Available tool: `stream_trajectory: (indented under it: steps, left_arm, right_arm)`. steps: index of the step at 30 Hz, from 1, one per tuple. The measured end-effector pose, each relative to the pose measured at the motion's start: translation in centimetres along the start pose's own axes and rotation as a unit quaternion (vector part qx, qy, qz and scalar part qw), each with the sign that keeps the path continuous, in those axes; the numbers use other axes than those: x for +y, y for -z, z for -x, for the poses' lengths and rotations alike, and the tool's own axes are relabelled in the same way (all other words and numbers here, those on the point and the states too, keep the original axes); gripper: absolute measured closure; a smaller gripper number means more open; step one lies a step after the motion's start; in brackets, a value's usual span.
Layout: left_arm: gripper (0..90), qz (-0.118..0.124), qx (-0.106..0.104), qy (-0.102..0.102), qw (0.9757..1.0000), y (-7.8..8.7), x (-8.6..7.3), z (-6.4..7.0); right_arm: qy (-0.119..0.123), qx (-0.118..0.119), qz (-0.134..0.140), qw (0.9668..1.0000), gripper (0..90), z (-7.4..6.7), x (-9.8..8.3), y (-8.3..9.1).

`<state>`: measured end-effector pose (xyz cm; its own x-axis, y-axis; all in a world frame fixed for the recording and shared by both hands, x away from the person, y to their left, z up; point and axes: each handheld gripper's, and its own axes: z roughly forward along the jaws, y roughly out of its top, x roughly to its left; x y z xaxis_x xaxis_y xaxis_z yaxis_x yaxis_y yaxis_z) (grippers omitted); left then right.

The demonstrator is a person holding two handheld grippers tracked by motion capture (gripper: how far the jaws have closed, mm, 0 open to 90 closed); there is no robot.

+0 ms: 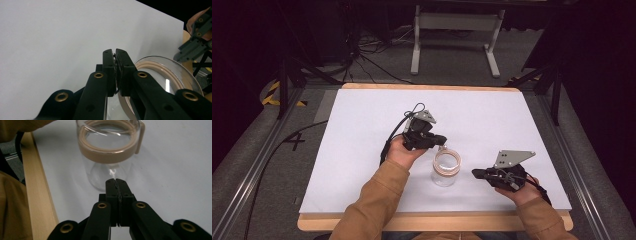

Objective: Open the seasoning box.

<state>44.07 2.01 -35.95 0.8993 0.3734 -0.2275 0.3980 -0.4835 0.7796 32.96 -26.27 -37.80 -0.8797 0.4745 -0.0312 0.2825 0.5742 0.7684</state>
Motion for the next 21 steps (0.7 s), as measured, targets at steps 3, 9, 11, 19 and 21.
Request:
stream_trajectory:
  steps: [3,9,11,19,21]
  left_arm:
    - [86.7,0.004,-0.002,0.002,1.0,0.0,0.0,-0.1]
    - [86.7,0.002,-0.007,0.005,1.0,0.0,-0.1,-0.2]
    - [86.6,0.007,-0.011,0.007,0.9999,0.0,-0.1,-0.4]
    - [86.7,0.007,-0.014,0.013,0.9998,-0.1,-0.1,-0.5]
    - [86.7,0.008,-0.016,0.014,0.9997,-0.1,-0.2,-0.5]
  right_arm:
    - [0.008,0.011,0.006,0.9999,89.2,-0.7,0.5,-0.2]
    - [0.016,0.021,0.013,0.9996,89.2,-1.7,1.1,-0.7]
    - [0.012,0.022,0.016,0.9995,89.2,-1.7,1.2,-0.9]
    - [0.009,0.027,0.017,0.9995,89.3,-2.0,1.5,-1.5]
    - [0.008,0.027,0.018,0.9994,89.2,-2.0,1.6,-1.6]
